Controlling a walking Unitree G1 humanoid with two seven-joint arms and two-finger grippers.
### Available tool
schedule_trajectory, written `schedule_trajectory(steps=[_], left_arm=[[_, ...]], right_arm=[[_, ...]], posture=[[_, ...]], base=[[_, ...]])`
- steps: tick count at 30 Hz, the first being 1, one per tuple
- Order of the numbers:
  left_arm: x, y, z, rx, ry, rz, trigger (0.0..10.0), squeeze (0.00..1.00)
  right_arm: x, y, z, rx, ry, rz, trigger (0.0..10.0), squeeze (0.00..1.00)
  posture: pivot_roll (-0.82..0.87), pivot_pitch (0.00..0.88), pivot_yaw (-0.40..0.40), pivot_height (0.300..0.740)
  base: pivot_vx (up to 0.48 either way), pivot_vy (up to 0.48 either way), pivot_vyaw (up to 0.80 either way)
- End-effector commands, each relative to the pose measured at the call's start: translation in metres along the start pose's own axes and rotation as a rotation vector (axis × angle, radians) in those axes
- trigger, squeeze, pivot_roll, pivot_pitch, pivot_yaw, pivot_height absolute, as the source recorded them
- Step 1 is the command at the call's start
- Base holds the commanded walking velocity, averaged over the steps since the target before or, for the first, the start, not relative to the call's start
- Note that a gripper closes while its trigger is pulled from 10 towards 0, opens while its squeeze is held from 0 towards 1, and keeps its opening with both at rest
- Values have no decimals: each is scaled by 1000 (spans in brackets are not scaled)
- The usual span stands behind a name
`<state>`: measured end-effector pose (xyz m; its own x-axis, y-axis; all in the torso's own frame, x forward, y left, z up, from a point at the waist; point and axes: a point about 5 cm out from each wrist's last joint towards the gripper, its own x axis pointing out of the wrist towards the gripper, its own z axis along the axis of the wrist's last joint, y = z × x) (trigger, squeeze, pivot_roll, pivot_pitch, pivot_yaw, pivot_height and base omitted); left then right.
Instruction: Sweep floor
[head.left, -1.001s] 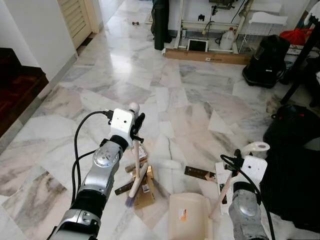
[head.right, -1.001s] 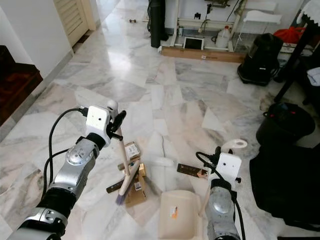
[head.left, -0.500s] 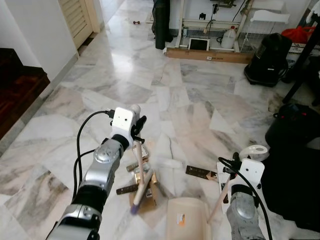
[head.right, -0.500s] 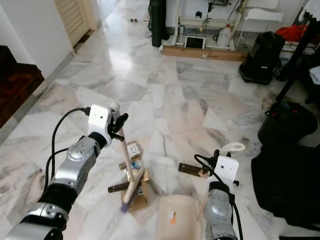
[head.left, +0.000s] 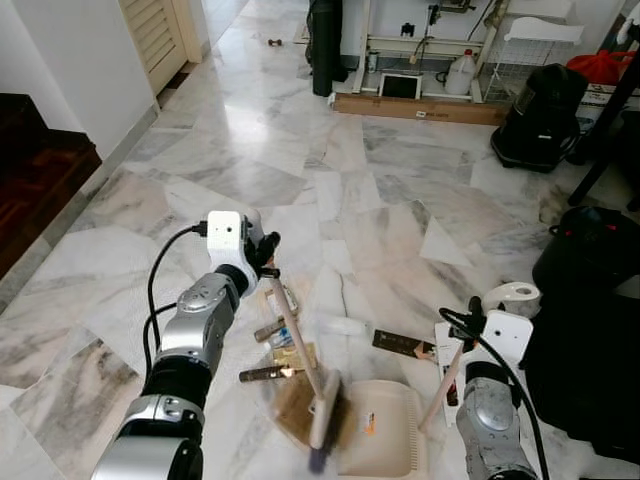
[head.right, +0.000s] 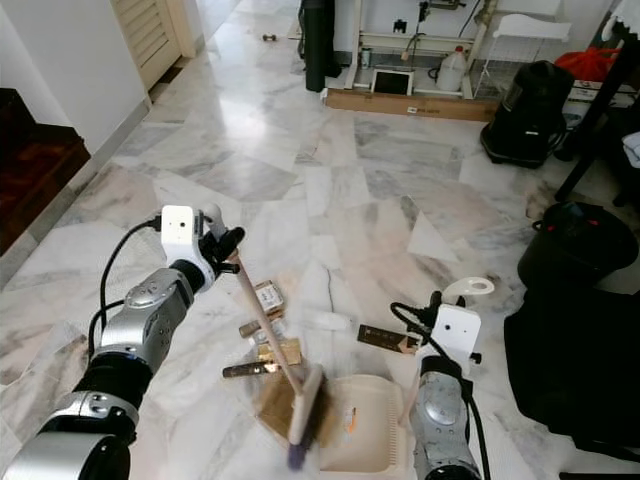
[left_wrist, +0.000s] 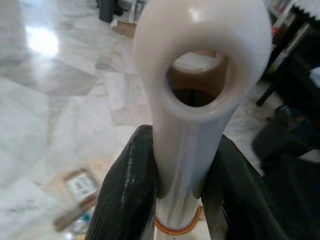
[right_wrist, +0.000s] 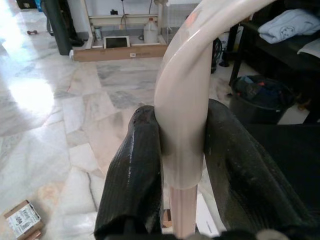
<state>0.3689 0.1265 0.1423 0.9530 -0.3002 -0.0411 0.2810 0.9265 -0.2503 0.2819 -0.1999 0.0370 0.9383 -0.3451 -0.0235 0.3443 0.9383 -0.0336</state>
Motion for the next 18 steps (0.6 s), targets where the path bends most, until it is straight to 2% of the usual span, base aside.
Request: schedule_trajectory(steps=[1,8,11,15,18], left_arm=[[3,-1,12,-70,-41,6,10000,0],[4,4,20,-91,-66,42,10000,0],[3,6,34,-93,-122,54,10000,0],[-3,16,56,-2,-230,105,10000,0],[-6,21,62,32,-263,127,10000,0]], right_arm=[[2,3,5,10,-25,4,10000,0],[3,4,4,7,-20,10,10000,0],[4,4,4,6,-19,10,10000,0],[3,5,4,4,-16,15,10000,0],[3,5,4,4,-16,16,10000,0]], posture=[[90,138,-2,740],[91,141,-3,740],[91,145,-4,740],[93,141,-4,740],[97,135,-5,740]], base=[[0,0,0],[0,0,0],[0,0,0],[0,0,0],[0,0,0]])
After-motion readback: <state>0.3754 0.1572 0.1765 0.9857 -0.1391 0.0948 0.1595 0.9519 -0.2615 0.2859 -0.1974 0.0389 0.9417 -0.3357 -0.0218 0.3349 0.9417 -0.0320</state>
